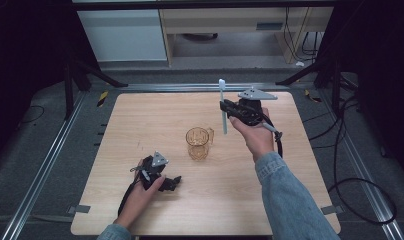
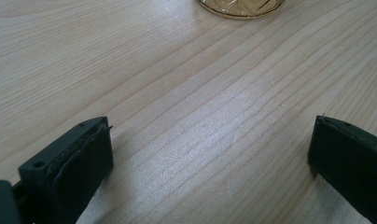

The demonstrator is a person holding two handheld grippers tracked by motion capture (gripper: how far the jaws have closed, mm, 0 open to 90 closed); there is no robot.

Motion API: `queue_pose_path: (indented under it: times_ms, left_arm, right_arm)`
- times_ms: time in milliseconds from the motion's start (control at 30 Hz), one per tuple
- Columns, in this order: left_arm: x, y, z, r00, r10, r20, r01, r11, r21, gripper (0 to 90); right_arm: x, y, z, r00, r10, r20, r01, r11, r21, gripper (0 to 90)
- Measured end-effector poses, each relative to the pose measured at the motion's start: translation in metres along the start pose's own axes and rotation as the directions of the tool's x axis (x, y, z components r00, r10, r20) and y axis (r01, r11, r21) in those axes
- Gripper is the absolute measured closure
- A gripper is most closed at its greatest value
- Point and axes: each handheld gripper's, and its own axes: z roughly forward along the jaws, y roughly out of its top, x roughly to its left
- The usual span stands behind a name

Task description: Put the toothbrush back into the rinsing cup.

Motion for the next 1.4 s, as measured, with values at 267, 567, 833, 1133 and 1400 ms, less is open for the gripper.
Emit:
queue_pose_path:
  times_ms: [267,567,833,1133,1400]
  left_arm:
    - [0.0,0.0,0.0,1.0,0.0,0.0,0.0,1.0,0.0,0.0]
    - [0.0,0.0,0.0,1.0,0.0,0.001,0.0,1.0,-0.002,0.0]
    - [0.0,0.0,0.0,1.0,0.0,0.001,0.0,1.0,-0.001,0.0]
    - [0.0,0.0,0.0,1.0,0.0,0.0,0.0,1.0,-0.001,0.0]
    - [0.0,0.0,0.0,1.0,0.0,0.001,0.0,1.0,-0.001,0.0]
  right_arm:
    - [0.002,0.002,0.003,1.0,-0.001,0.006,0.002,1.0,-0.028,79.2]
    - [0.005,0.001,0.009,1.0,0.005,0.007,-0.005,0.998,-0.064,79.2]
    - [0.006,0.0,0.011,1.0,0.008,0.006,-0.007,0.996,-0.094,79.2]
    - [0.009,-0.001,0.016,0.9998,0.018,-0.001,-0.018,0.991,-0.134,79.2]
    - [0.011,-0.001,0.018,0.9998,0.018,-0.001,-0.018,0.988,-0.156,79.2]
